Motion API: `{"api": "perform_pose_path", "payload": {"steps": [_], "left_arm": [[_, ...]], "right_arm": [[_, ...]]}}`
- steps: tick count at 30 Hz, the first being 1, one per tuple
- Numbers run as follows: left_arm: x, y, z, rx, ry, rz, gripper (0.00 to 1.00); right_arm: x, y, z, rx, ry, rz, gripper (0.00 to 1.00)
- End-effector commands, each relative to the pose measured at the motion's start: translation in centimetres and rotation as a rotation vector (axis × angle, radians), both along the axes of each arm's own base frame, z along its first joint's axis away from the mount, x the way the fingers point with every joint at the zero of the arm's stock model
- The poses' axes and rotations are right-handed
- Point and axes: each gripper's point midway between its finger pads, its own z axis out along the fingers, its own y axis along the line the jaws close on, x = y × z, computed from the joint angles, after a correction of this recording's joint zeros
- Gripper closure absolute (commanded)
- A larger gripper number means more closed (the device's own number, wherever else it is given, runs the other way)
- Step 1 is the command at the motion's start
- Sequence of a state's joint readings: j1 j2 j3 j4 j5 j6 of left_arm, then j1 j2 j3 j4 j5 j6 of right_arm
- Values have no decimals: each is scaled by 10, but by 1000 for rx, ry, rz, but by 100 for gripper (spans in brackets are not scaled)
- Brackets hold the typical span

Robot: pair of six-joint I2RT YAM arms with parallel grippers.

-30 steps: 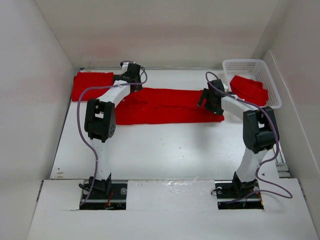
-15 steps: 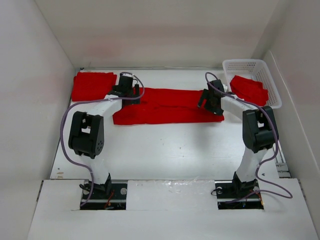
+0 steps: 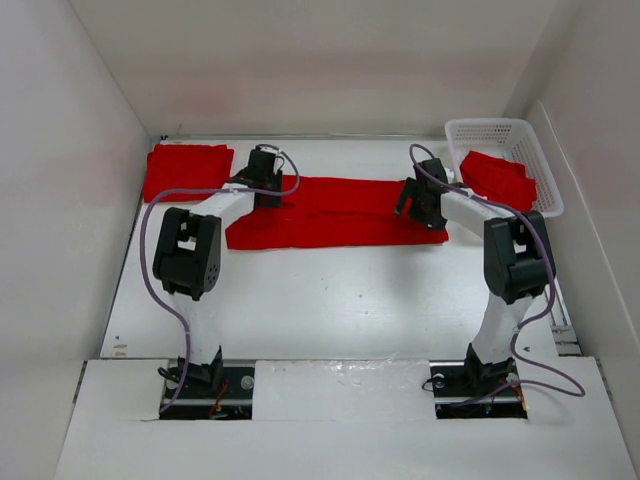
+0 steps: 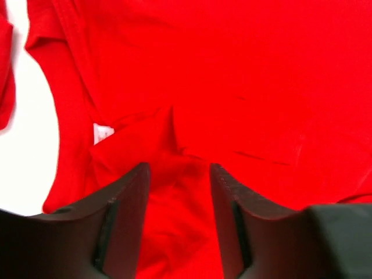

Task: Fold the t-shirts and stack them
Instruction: Fold the other side of the tshirt into a rectangle

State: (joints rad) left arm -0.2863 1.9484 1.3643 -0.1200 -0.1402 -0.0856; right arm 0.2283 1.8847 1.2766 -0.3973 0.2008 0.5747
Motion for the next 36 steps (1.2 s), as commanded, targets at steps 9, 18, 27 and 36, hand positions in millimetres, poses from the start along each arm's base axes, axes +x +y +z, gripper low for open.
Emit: {"api": "perform_pose_path", "payload": {"steps": [9, 18, 27, 36], "left_arm": [[27, -7, 10, 25, -22, -40, 71], [30, -5, 7, 38, -16, -30, 96], [50, -4, 23, 17, -61, -43, 100], [67, -4, 6, 67, -16, -120, 100]], "right_arm": [[11, 4, 6, 12, -4, 14, 4], [12, 0, 5, 10, 5, 5, 4], [12, 0, 3, 3, 14, 12, 3], [14, -10, 5, -15, 14, 4, 1]]}}
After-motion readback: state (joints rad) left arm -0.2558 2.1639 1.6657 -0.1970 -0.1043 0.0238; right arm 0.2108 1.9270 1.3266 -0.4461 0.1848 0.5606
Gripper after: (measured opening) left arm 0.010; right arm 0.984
